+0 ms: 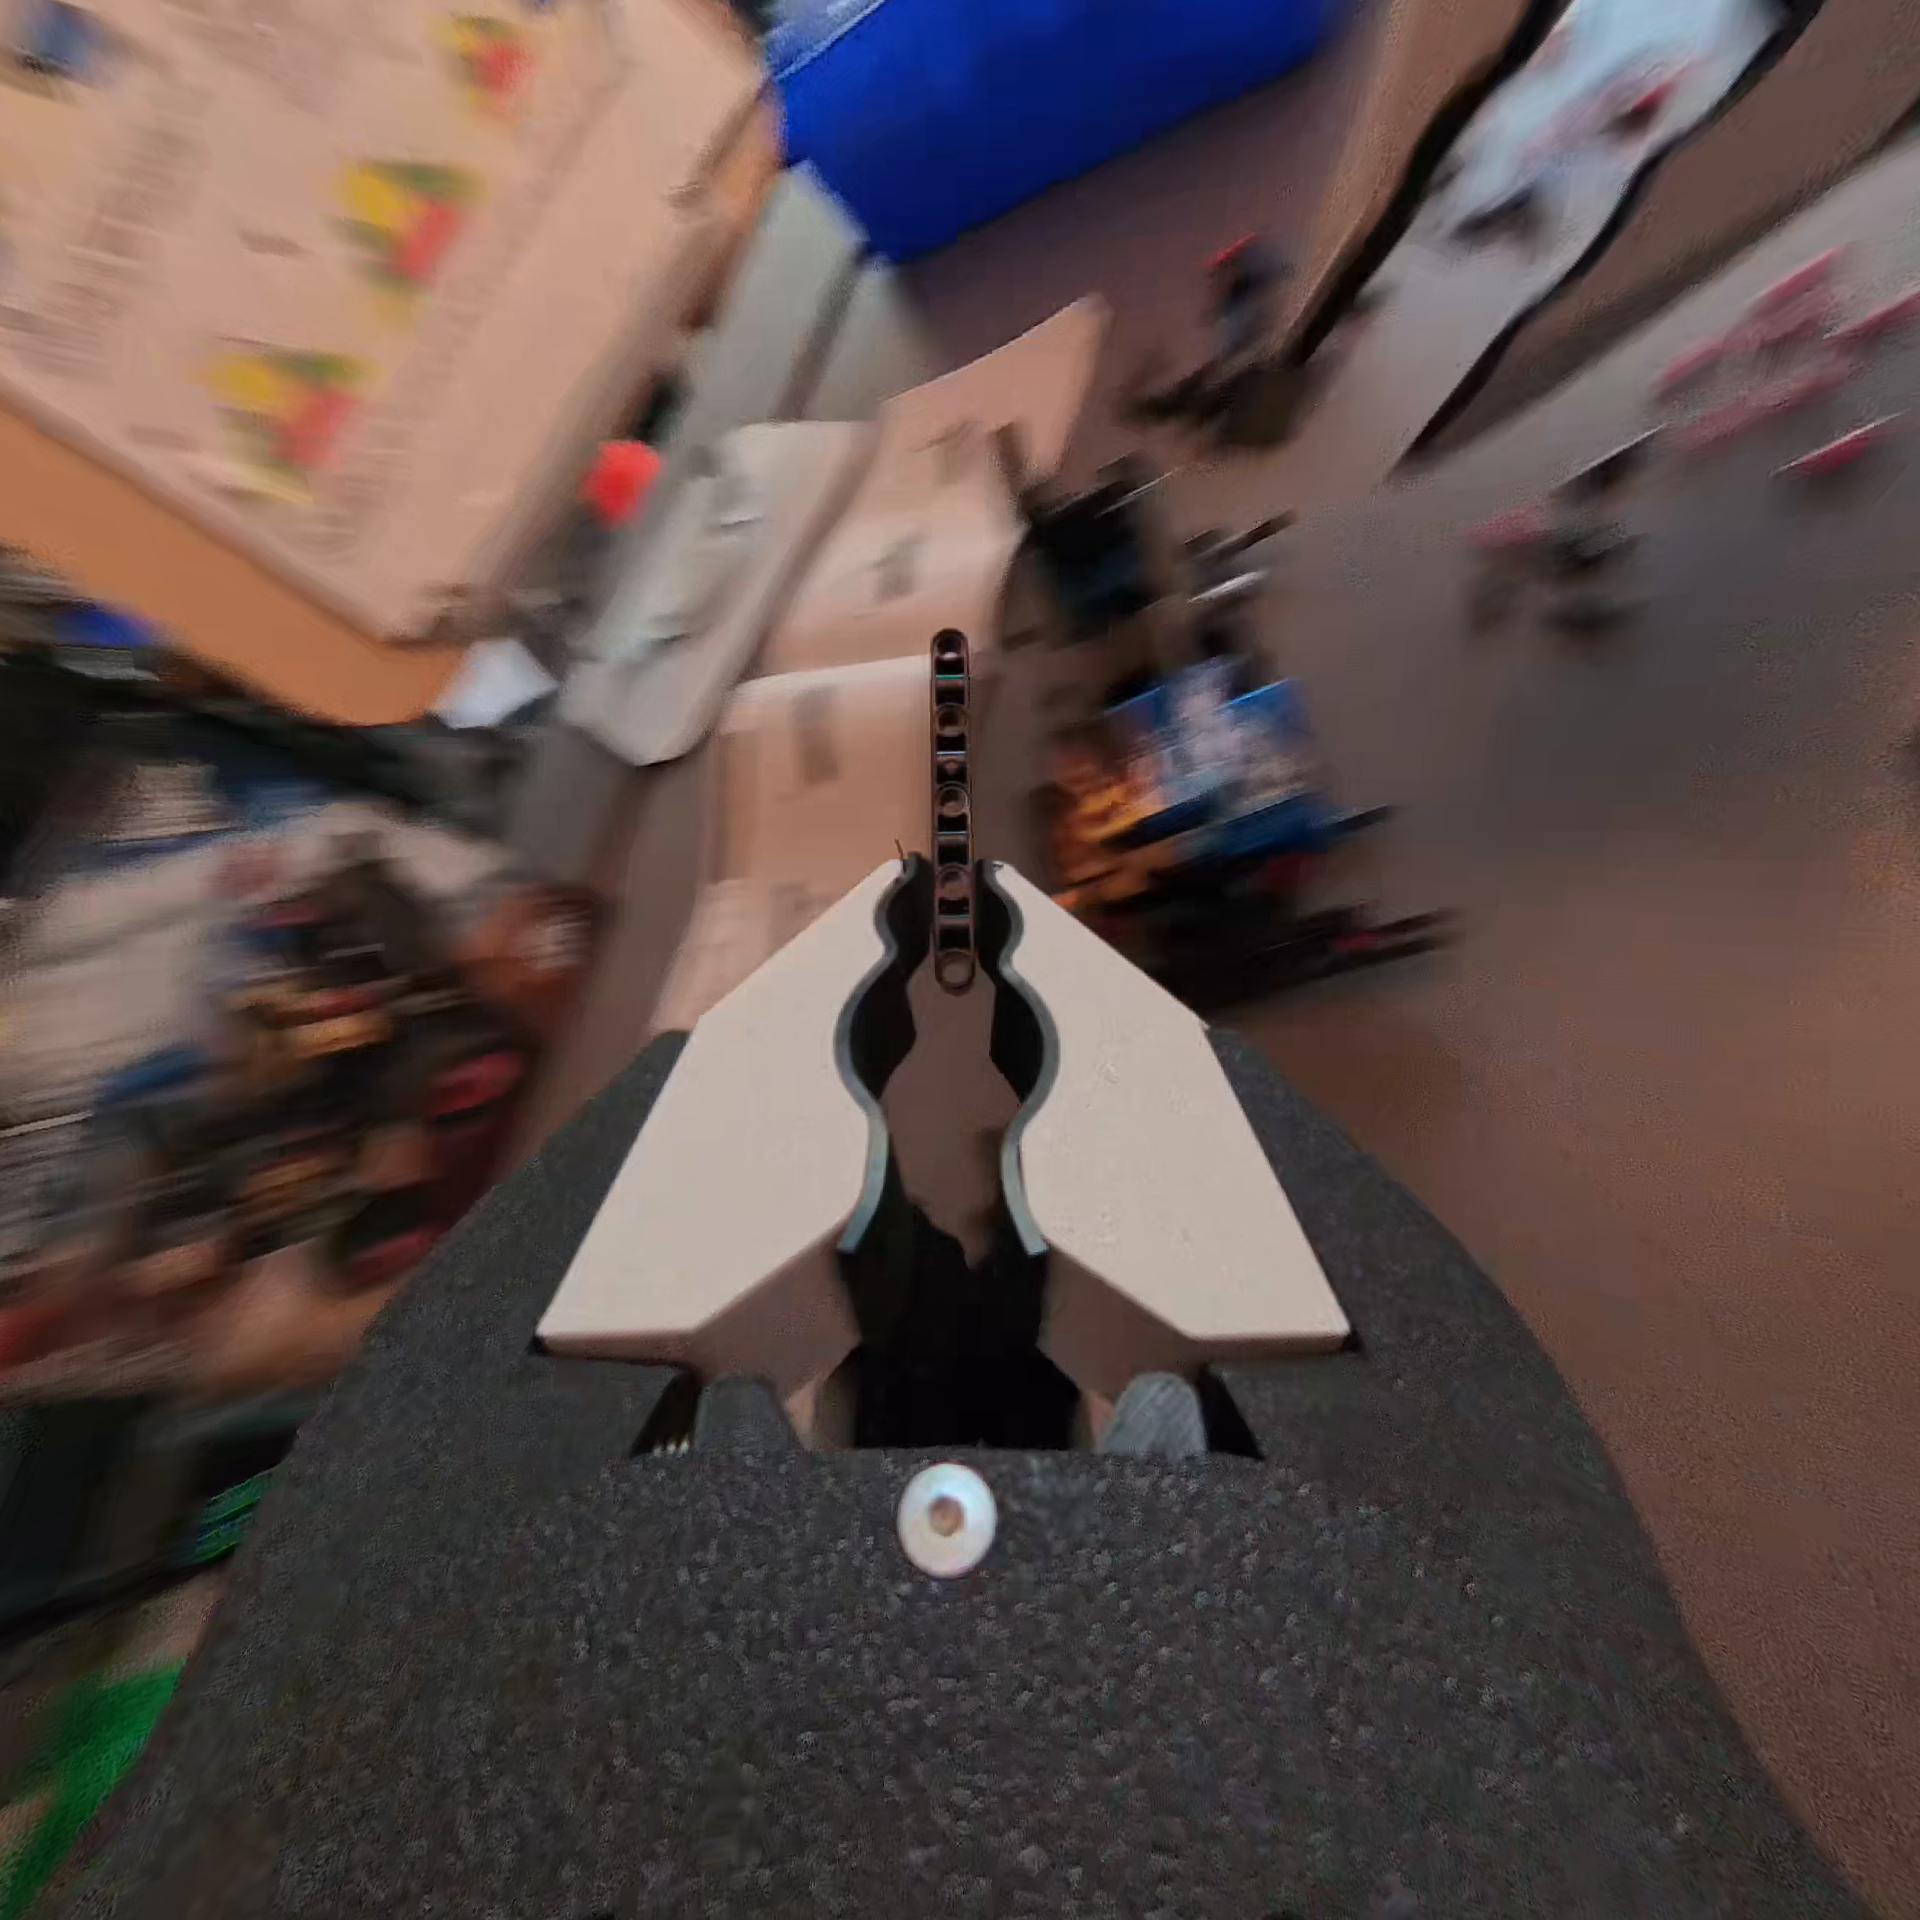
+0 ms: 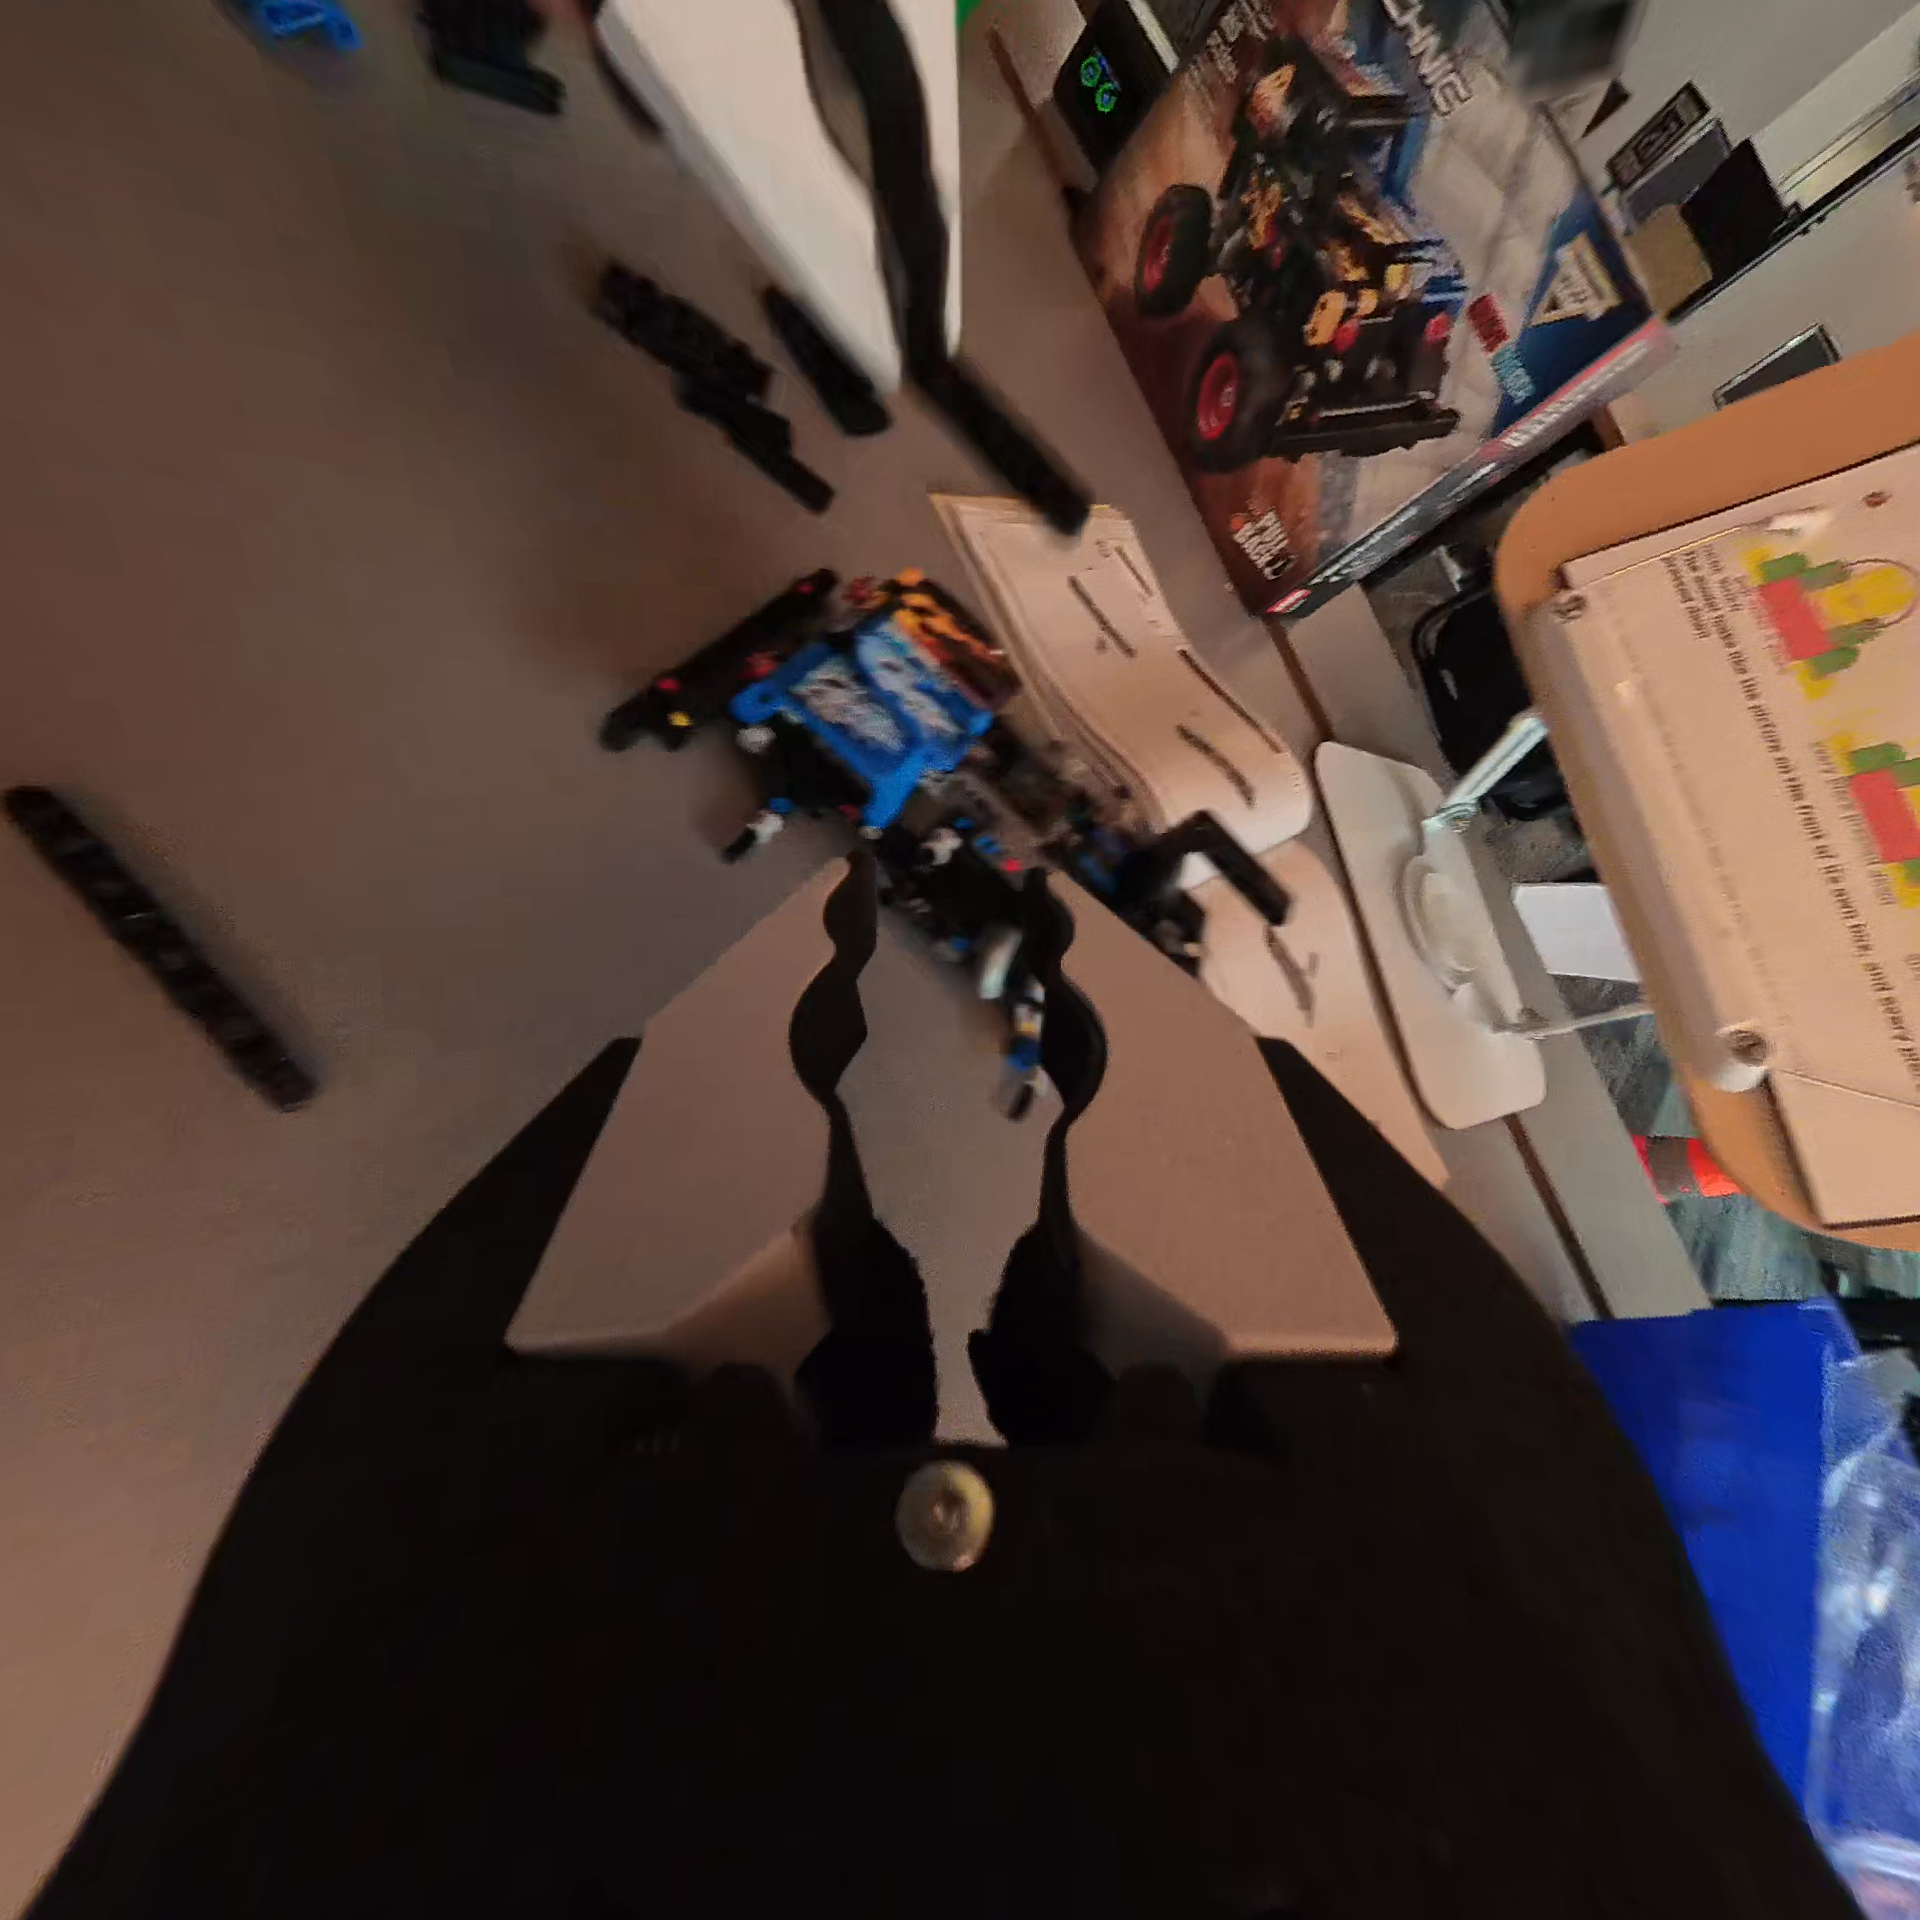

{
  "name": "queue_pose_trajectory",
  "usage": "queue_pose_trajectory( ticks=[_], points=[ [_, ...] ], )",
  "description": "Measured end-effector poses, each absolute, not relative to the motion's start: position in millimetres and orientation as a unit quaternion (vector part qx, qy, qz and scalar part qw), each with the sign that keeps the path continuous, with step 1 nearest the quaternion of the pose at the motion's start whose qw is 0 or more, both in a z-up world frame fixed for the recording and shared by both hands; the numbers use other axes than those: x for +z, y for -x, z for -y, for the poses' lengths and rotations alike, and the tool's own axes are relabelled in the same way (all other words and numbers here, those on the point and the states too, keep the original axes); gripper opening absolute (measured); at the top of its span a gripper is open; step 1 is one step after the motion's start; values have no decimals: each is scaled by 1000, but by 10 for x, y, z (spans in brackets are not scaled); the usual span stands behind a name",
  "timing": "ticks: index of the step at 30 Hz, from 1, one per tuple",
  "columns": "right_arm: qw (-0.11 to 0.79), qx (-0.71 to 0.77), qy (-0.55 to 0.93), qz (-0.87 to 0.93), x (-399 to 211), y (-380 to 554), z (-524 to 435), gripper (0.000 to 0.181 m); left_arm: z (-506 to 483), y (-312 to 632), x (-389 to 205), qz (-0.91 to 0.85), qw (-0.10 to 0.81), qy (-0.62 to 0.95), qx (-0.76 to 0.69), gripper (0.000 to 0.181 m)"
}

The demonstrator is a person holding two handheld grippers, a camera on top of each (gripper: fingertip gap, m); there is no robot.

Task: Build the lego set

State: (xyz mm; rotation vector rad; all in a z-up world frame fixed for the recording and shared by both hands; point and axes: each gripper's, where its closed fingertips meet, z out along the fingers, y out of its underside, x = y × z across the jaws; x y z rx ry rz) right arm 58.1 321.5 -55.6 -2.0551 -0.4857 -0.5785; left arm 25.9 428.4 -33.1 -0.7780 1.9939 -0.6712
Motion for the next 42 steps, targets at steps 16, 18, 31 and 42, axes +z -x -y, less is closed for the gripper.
queue_pose_trajectory(
  ticks=[16,18,31,42],
  points=[
    [597,-57,794,103,-300,-1309,-3451,18,-5333,-611,-555,-771,611,175,37,7],
    [598,-62,793,100,-313,-1278,-3457,16,-5335,-608,-585,-772,610,175,36,7],
    [597,-21,797,91,-405,-1167,-3518,16,-5192,-529,-453,-751,641,156,25,7],
    [599,197,765,126,-358,-342,-3739,32,-4034,-295,-276,-741,666,35,-80,6]
  ],
)
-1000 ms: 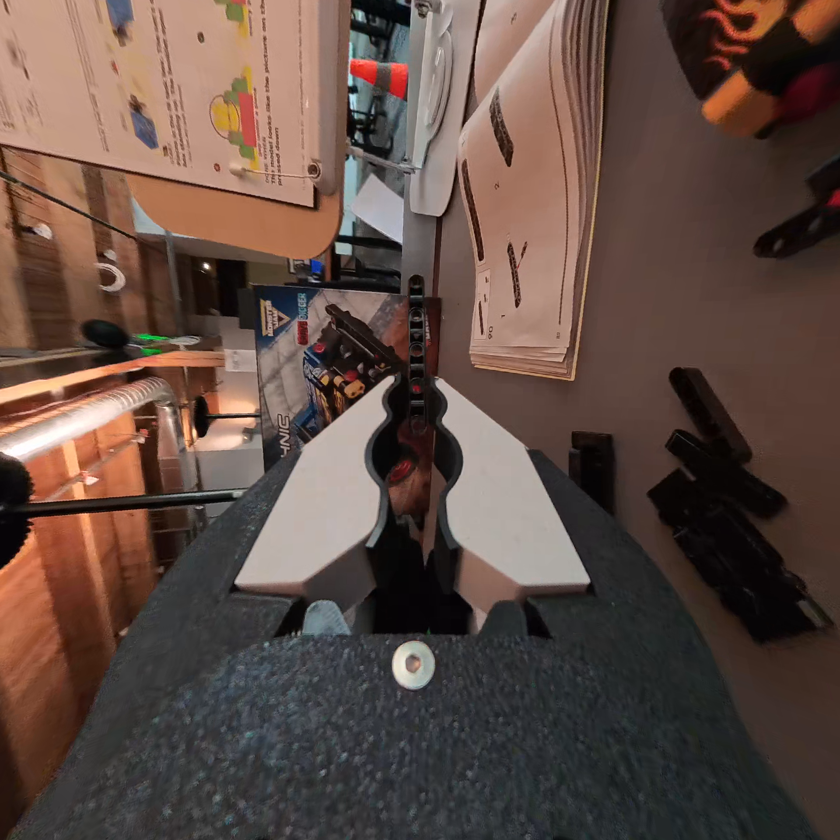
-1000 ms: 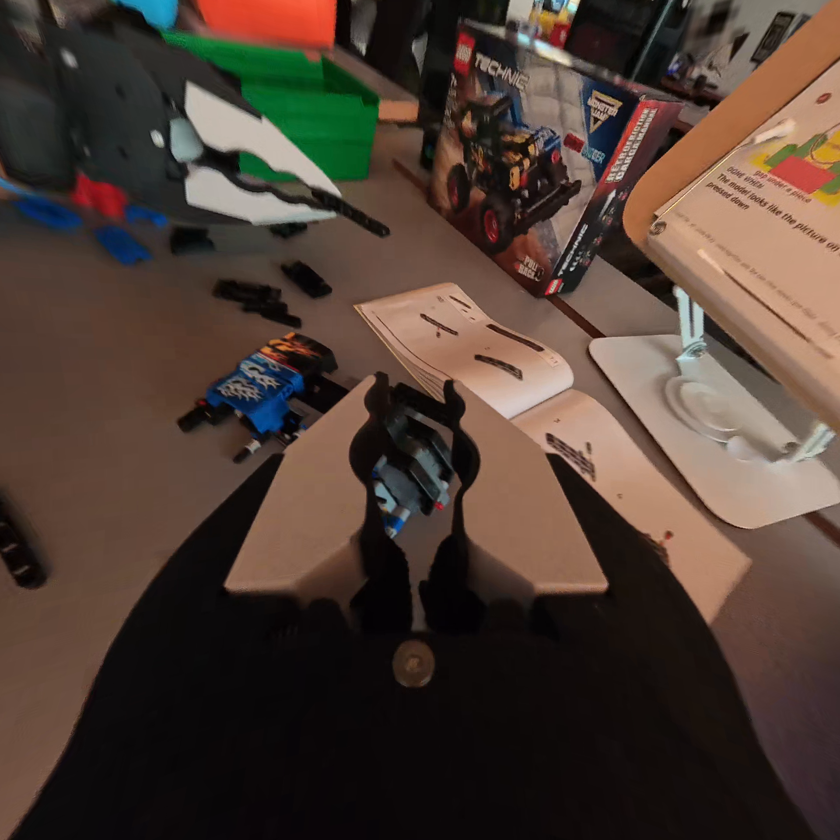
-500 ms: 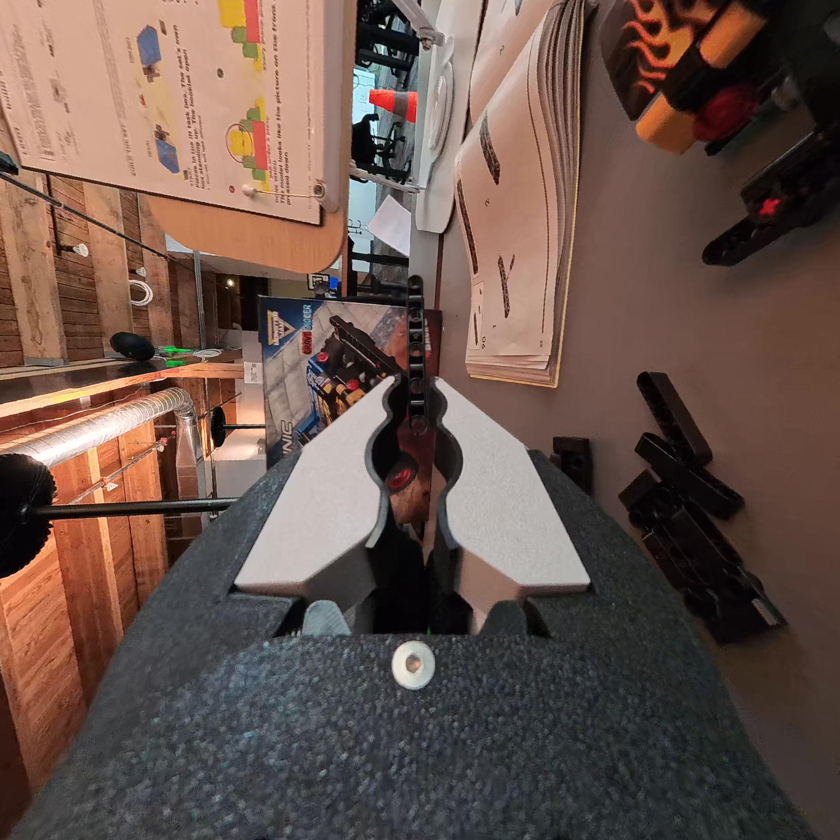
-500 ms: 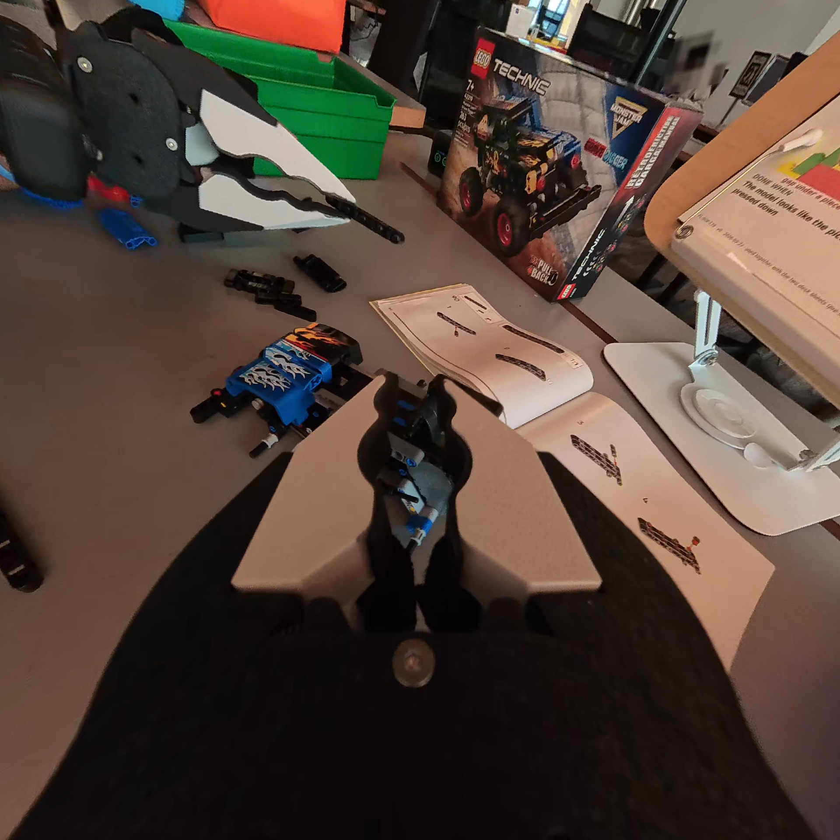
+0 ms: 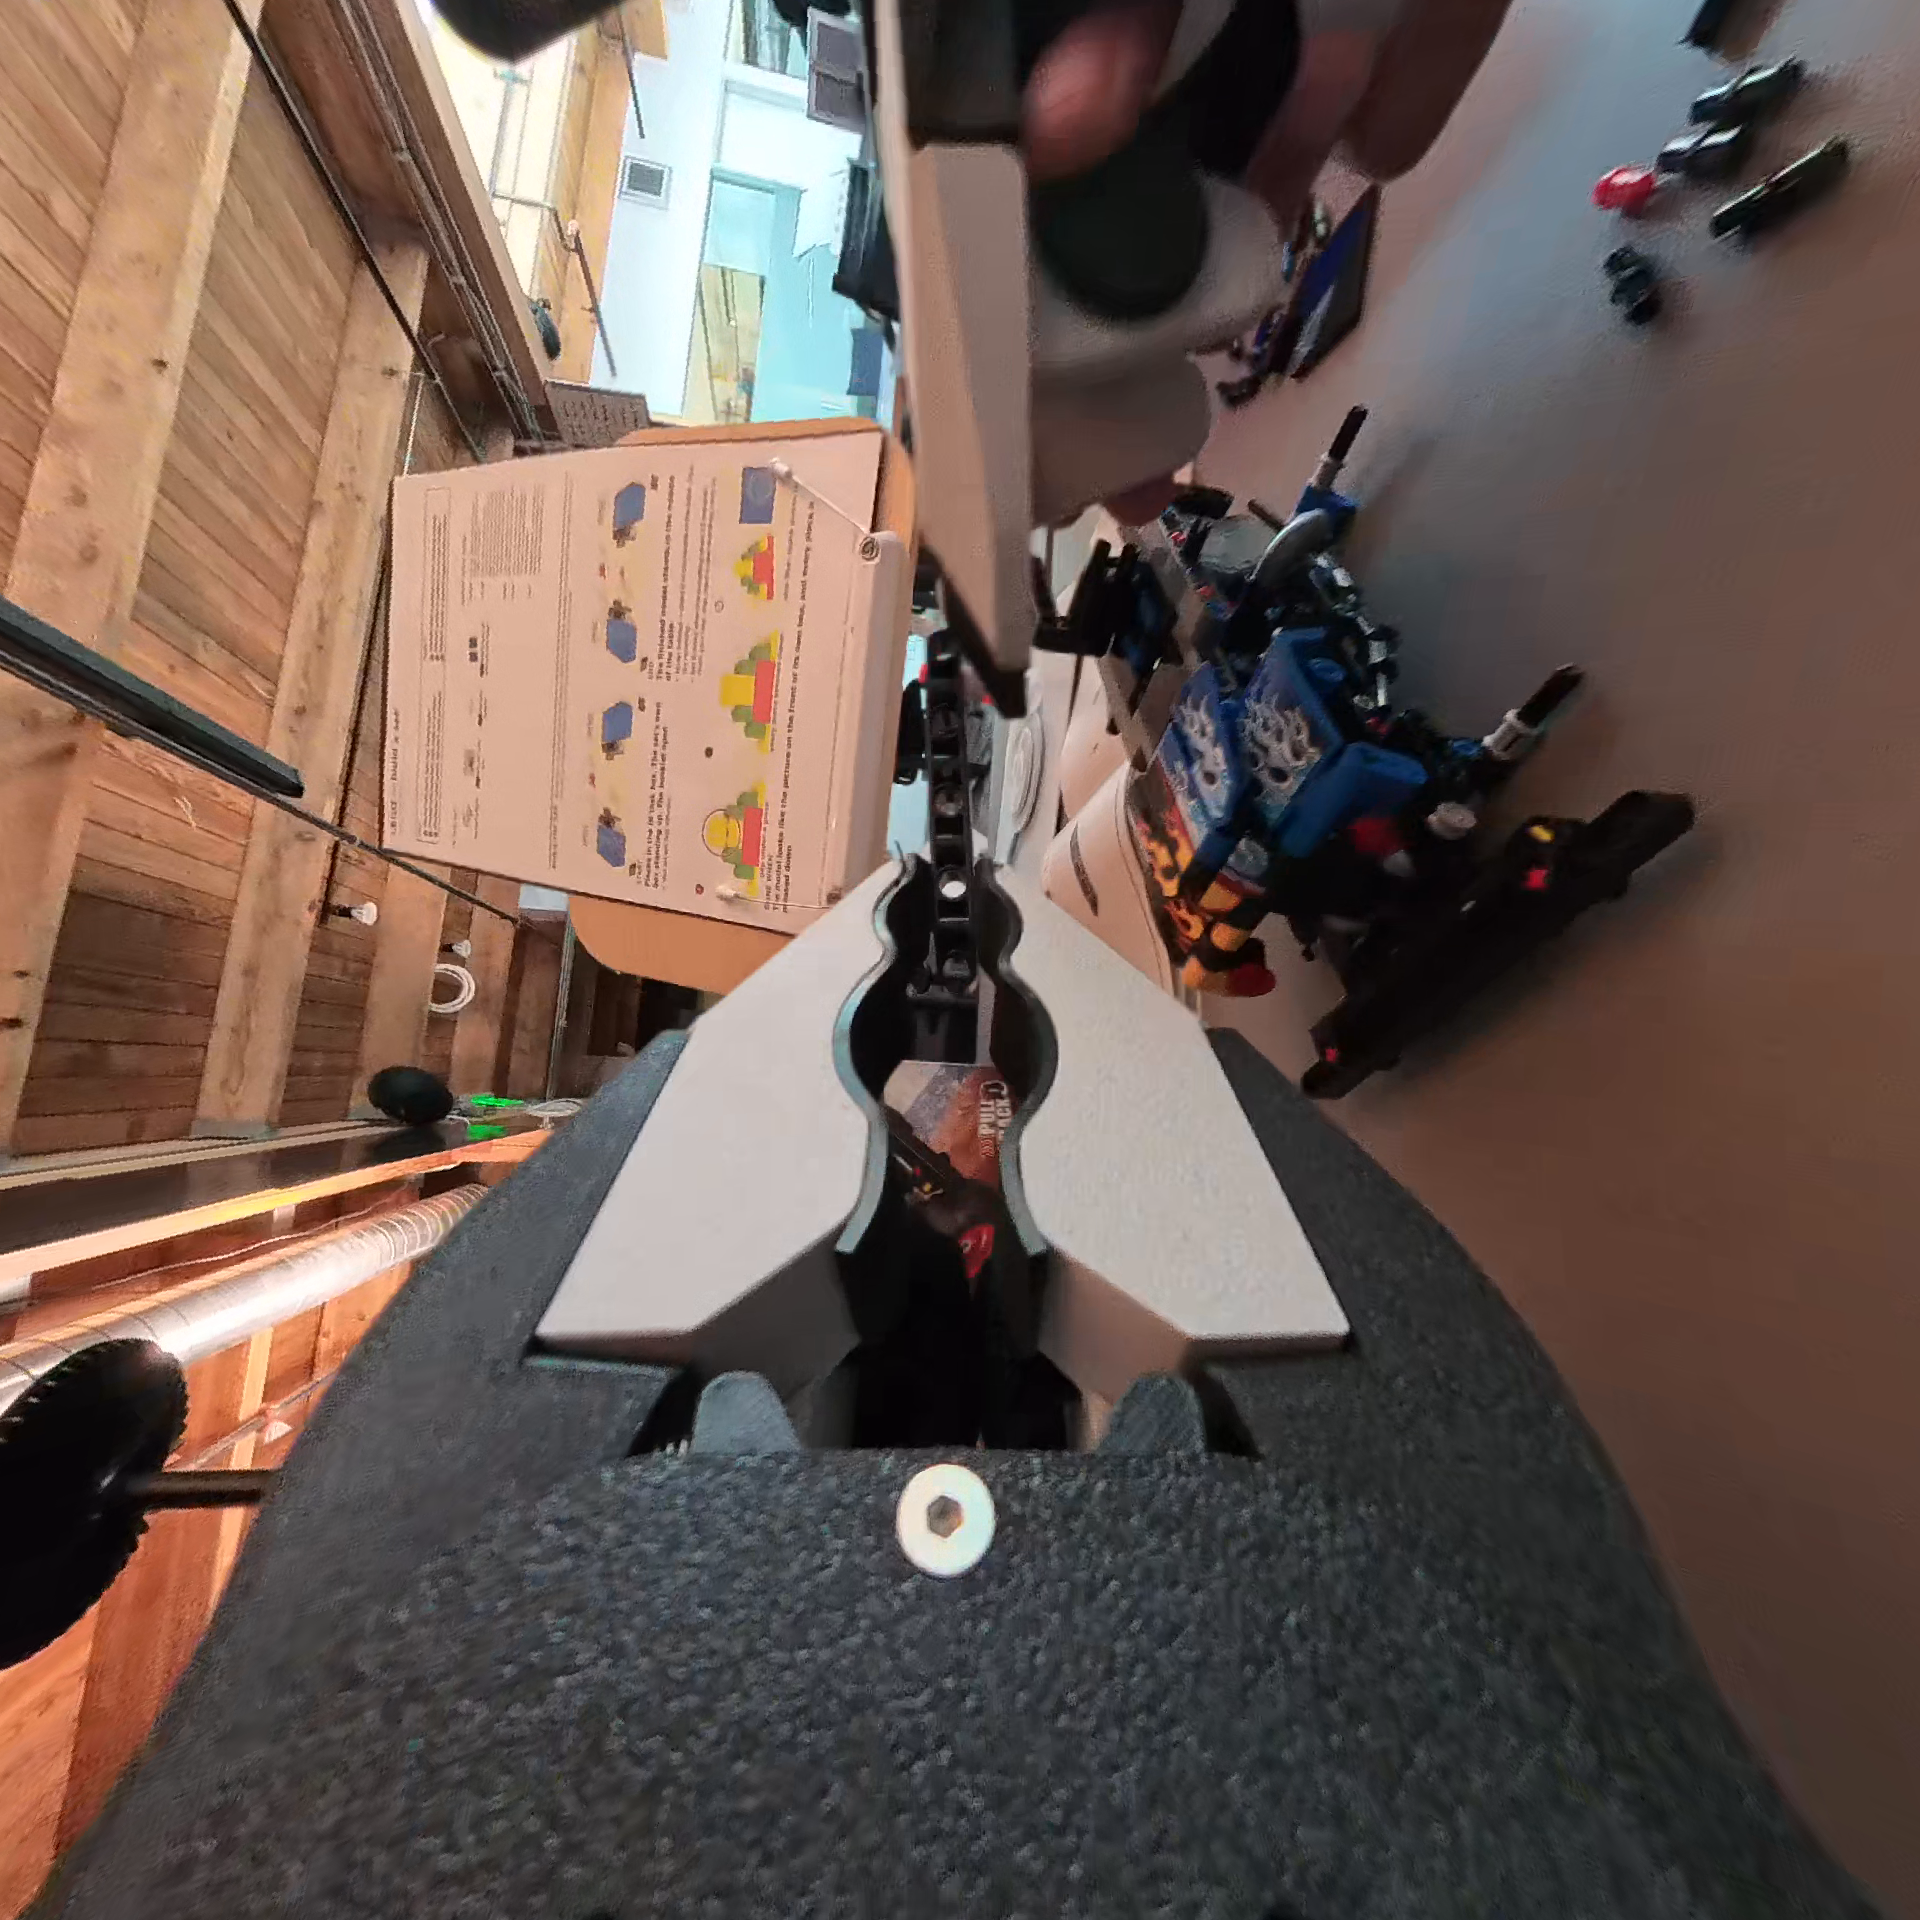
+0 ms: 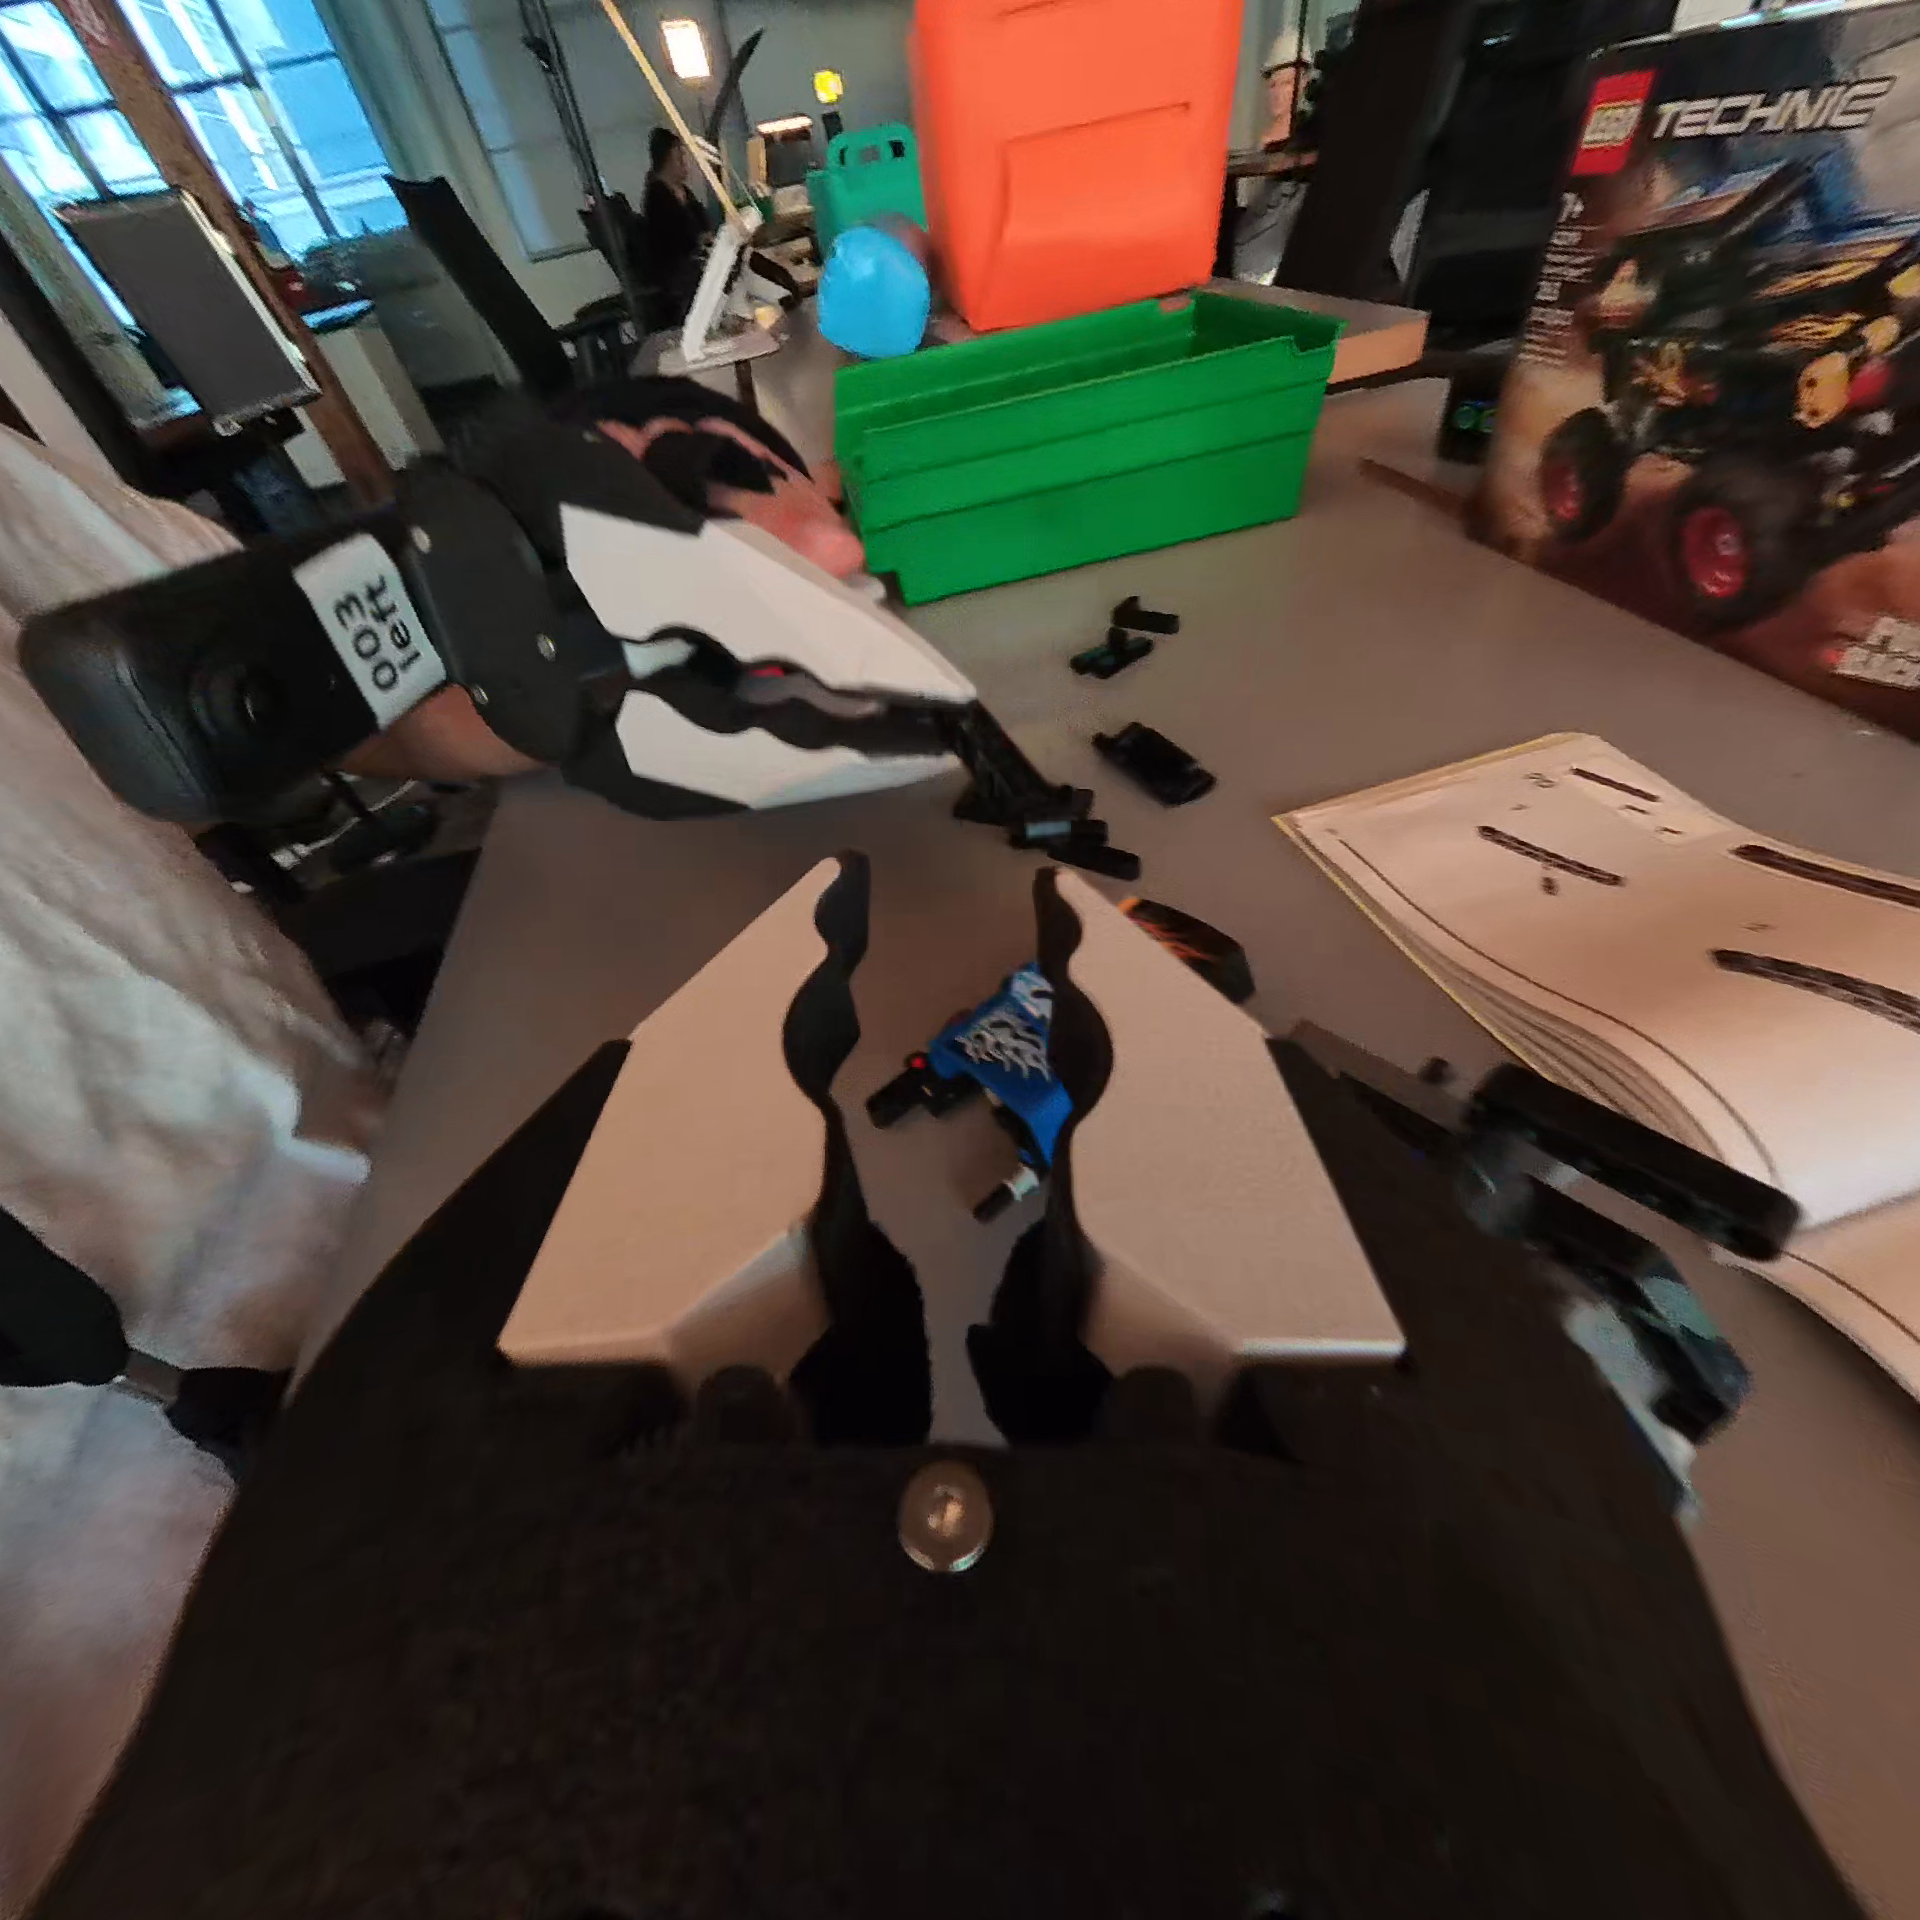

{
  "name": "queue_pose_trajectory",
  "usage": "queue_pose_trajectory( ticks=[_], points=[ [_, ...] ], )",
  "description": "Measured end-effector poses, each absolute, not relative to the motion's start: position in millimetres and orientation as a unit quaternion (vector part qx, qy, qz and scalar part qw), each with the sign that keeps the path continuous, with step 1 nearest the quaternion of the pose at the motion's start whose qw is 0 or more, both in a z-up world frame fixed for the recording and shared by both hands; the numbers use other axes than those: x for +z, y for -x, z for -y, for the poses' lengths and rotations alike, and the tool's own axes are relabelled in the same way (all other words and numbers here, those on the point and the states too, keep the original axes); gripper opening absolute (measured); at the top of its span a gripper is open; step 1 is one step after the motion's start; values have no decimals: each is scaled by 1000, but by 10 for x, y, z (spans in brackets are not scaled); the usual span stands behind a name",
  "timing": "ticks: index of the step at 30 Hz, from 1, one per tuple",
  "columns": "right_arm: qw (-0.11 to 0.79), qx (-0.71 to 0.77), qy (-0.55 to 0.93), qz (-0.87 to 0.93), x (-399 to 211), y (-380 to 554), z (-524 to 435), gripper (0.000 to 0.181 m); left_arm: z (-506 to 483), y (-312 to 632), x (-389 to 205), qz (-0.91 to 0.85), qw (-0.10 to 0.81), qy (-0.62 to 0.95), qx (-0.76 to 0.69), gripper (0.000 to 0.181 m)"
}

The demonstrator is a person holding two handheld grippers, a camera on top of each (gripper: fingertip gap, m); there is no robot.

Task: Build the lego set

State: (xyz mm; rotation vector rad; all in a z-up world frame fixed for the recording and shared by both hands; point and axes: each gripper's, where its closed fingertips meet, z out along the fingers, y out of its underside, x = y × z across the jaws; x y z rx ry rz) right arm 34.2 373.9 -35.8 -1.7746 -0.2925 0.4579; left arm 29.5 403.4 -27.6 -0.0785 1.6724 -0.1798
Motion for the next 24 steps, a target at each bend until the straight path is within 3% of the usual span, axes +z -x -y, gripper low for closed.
queue_pose_trajectory(
  ticks=[5,19,24],
  points=[
    [602,227,758,107,-331,-366,-3725,20,-3982,-281,-284,-740,664,36,-101,7],
    [606,258,745,107,-282,-384,-3659,10,-3827,-220,-307,-753,632,58,-174,7],
    [598,291,740,99,-243,-399,-3626,7,-3792,-179,-299,-780,460,193,-378,23]
  ],
)
